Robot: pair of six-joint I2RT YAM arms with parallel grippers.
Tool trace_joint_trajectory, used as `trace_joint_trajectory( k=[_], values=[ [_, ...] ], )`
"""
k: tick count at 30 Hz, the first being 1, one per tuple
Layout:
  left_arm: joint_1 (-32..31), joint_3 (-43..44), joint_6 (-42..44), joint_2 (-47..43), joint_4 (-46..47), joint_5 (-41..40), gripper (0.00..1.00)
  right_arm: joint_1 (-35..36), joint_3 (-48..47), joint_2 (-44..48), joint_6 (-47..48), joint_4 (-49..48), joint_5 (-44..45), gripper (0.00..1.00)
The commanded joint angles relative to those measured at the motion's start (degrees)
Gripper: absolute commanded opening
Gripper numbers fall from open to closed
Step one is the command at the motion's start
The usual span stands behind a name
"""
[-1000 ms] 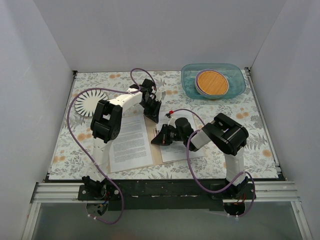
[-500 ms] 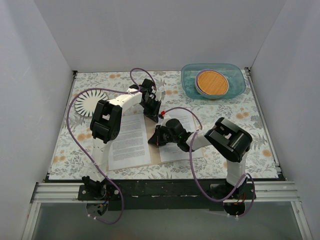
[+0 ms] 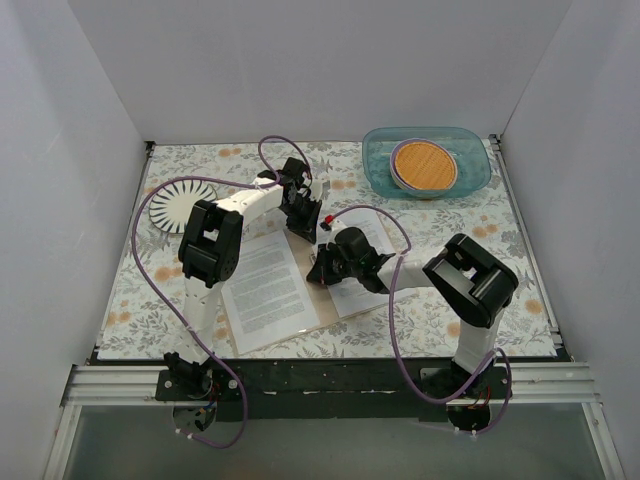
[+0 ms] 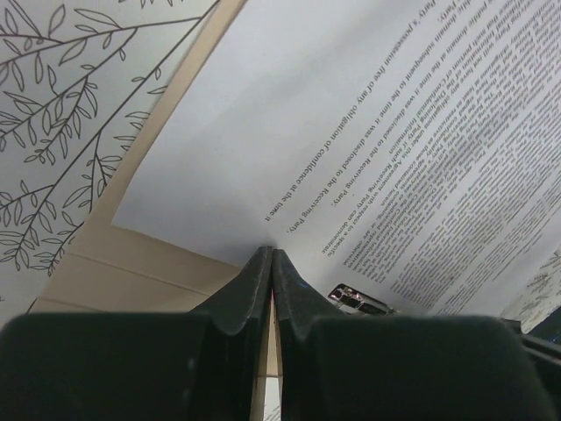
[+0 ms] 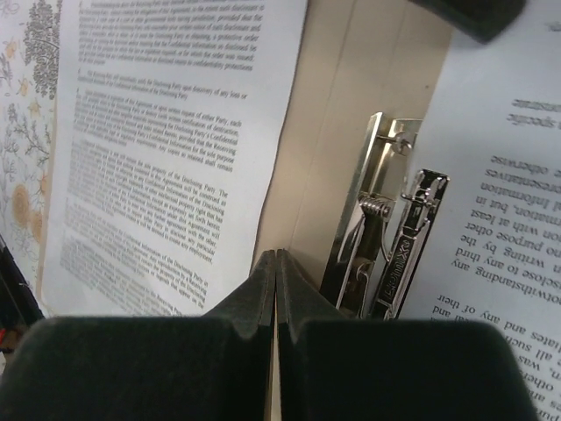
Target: Put the files into the folder
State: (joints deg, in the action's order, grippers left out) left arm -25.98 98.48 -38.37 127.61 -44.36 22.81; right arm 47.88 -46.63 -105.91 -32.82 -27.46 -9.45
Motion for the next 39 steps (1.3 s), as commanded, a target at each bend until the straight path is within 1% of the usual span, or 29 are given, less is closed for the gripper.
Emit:
trace_joint_trajectory(
  k=[1, 6, 9, 11, 12, 14, 15, 17, 18, 19, 21, 22, 23, 24, 26, 27, 29, 30, 32, 33, 35, 37, 39],
  values=[
    [0.6, -2.9, 2.5, 1.3, -1.8, -8.8, 0.02, -2.7, 2.3, -1.4, 4.8, 14.6, 4.7, 0.01],
    [0.6, -3.1, 2.5, 1.2, -1.6, -8.9, 0.02, -2.4, 0.9, 0.7, 4.5, 12.3, 1.2, 0.01],
    [0.6, -3.1, 2.5, 1.3, -1.6, -9.0, 0.02, -2.0, -1.1, 2.9, 6.6, 12.2, -0.1, 0.01],
    [0.6, -2.8, 2.3, 1.3, -1.5, -9.1, 0.02, -1.3, -1.6, 6.1, 8.5, 11.8, 0.7, 0.01],
    [0.6, -2.5, 2.2, 1.2, -1.6, -9.0, 0.02, -0.4, -2.1, 7.3, 11.0, 12.0, 2.6, 0.01],
    [0.6, -1.4, 2.2, 1.1, -2.0, -9.0, 0.02, 0.2, -3.4, 10.6, 13.6, 13.2, 4.4, 0.11],
    [0.6, -0.8, 2.1, 1.1, -2.5, -9.0, 0.02, 0.5, -3.7, 11.9, 15.7, 14.2, 6.4, 0.21],
    [0.6, 0.4, 2.0, 1.0, -2.8, -9.0, 0.02, 0.6, -3.4, 15.9, 18.1, 14.3, 8.0, 0.33],
    [0.6, 1.6, 2.0, 0.9, -3.0, -9.0, 0.02, 0.8, -3.2, 17.0, 19.3, 14.4, 9.1, 0.47],
    [0.6, 2.5, 1.7, 0.9, -3.5, -9.0, 0.02, 0.9, -2.9, 19.2, 22.2, 15.3, 9.1, 0.55],
    [0.6, 5.2, 1.6, 1.0, -4.3, -9.1, 0.02, 2.5, -1.3, 21.4, 25.2, 15.4, 13.4, 0.7],
    [0.7, 6.0, 1.6, 0.8, -5.0, -9.0, 0.02, 3.4, -0.1, 23.9, 28.6, 14.4, 14.5, 0.73],
    [0.7, 6.6, 1.6, 0.6, -5.2, -8.9, 0.02, 4.4, 3.5, 24.9, 30.8, 13.8, 15.9, 0.76],
    [0.8, 7.3, 1.7, 0.5, -5.2, -9.1, 0.02, 7.5, 5.2, 26.1, 32.5, 12.8, 19.2, 0.84],
    [0.8, 9.1, 1.6, 1.1, -5.4, -9.0, 0.02, 11.7, 10.0, 28.3, 38.3, 9.5, 22.8, 0.94],
    [0.8, 9.9, 1.6, 1.6, -5.8, -9.0, 0.02, 16.2, 10.9, 28.6, 39.7, 8.5, 26.5, 0.99],
    [0.8, 11.6, 1.5, 2.5, -7.4, -8.3, 0.02, 19.9, 12.1, 27.5, 41.7, 7.4, 28.5, 0.99],
    [0.8, 11.7, 1.5, 2.3, -7.5, -8.1, 0.02, 23.3, 12.1, 26.8, 42.7, 7.3, 29.4, 0.99],
    [0.8, 11.6, 1.2, 0.7, -7.5, -7.6, 0.02, 27.8, 11.8, 24.4, 44.3, 7.2, 33.3, 0.98],
    [0.8, 11.6, 1.2, 0.1, -7.8, -7.2, 0.03, 28.8, 11.7, 23.1, 45.5, 6.0, 34.9, 0.99],
    [0.8, 11.7, 1.2, -1.0, -7.6, -6.4, 0.04, 31.5, 11.4, 21.5, 47.0, 4.6, 35.4, 0.99],
    [0.8, 11.6, 1.0, -1.5, -6.4, -5.4, 0.04, 32.6, 9.8, 18.8, 47.9, 3.3, 35.5, 0.98],
    [0.7, 13.3, 0.6, 1.0, -6.4, -4.9, 0.05, 33.9, 8.7, 16.8, 48.7, 2.2, 34.2, 0.99]
  ],
)
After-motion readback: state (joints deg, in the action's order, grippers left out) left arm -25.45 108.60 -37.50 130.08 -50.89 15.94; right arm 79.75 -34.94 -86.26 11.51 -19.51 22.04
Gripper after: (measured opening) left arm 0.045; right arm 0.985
